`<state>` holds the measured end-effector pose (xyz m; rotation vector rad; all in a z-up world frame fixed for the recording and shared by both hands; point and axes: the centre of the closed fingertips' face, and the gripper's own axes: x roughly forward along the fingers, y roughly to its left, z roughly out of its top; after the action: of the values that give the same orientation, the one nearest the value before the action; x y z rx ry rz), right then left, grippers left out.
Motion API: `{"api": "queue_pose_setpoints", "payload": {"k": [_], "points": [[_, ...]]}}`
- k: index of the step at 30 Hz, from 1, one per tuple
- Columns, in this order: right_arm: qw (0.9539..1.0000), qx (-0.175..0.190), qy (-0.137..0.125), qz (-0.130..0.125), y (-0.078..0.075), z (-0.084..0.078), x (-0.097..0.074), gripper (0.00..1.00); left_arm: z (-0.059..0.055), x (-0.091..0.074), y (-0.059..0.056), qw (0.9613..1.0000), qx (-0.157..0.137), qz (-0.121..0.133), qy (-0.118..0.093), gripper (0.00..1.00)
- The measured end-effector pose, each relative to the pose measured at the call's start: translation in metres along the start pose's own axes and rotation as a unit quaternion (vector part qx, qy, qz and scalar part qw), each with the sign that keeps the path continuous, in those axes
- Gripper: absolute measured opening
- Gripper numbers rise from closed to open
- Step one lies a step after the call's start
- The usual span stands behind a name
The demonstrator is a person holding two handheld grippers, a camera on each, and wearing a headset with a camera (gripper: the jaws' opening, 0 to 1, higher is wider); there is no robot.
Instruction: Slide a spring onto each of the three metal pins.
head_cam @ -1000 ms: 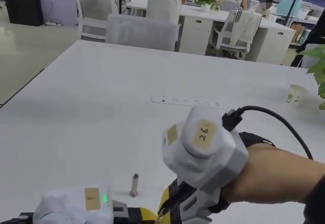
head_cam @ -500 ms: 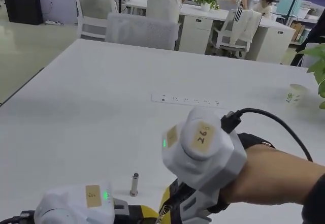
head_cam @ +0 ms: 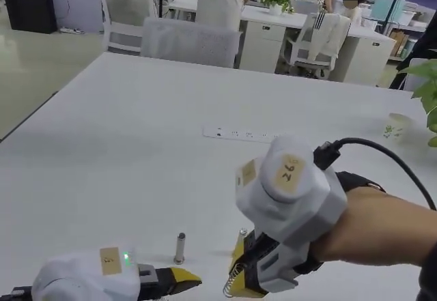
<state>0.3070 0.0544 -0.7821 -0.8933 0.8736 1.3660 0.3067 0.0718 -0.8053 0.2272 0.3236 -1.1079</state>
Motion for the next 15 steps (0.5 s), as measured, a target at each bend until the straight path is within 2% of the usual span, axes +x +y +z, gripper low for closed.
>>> {"api": "queue_pose_setpoints", "payload": {"k": [8, 15], "points": [[0.9998, 0.014, 0.002, -0.013, -0.011, -0.009, -0.007, 0.08, -0.004, -0.006, 0.008, 0.9997, -0.018, 0.016, 0.002, 0.32], [0.9992, 0.025, 0.007, -0.031, -0.026, -0.018, -0.015, 0.08, -0.007, -0.011, 0.012, 0.9992, -0.028, 0.027, 0.002, 0.35]]}}
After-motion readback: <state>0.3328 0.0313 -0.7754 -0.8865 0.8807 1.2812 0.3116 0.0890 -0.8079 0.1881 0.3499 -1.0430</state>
